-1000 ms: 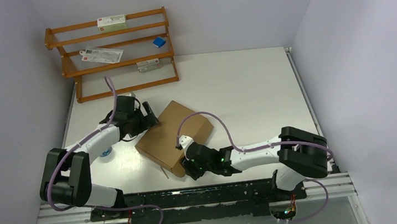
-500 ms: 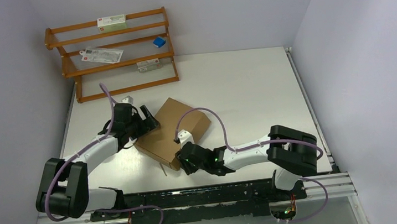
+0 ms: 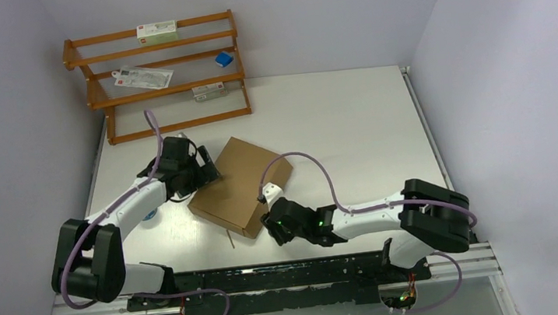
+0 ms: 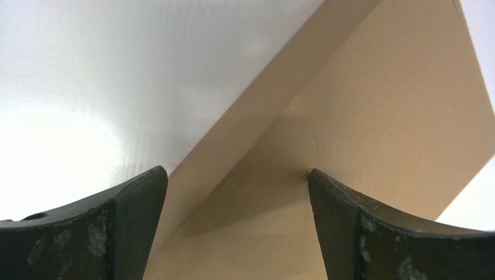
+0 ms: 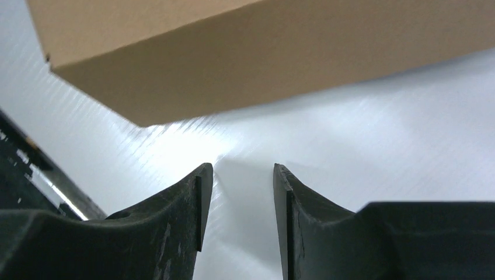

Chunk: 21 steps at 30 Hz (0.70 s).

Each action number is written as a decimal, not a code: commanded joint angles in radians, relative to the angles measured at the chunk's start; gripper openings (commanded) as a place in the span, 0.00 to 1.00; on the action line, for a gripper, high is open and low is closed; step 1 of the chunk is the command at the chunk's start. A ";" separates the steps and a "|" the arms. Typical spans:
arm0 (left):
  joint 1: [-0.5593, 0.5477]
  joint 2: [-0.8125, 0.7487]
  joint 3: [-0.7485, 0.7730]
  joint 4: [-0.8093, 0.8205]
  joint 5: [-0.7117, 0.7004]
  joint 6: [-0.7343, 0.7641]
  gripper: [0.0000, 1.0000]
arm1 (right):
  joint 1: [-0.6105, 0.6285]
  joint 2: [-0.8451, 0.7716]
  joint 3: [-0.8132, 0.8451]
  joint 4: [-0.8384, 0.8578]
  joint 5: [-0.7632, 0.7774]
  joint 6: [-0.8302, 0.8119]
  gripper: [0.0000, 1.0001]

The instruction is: Fold the paper box

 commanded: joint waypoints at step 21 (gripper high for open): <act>0.043 0.028 -0.076 -0.008 0.073 0.027 0.96 | 0.000 0.155 0.046 0.328 -0.042 -0.046 0.34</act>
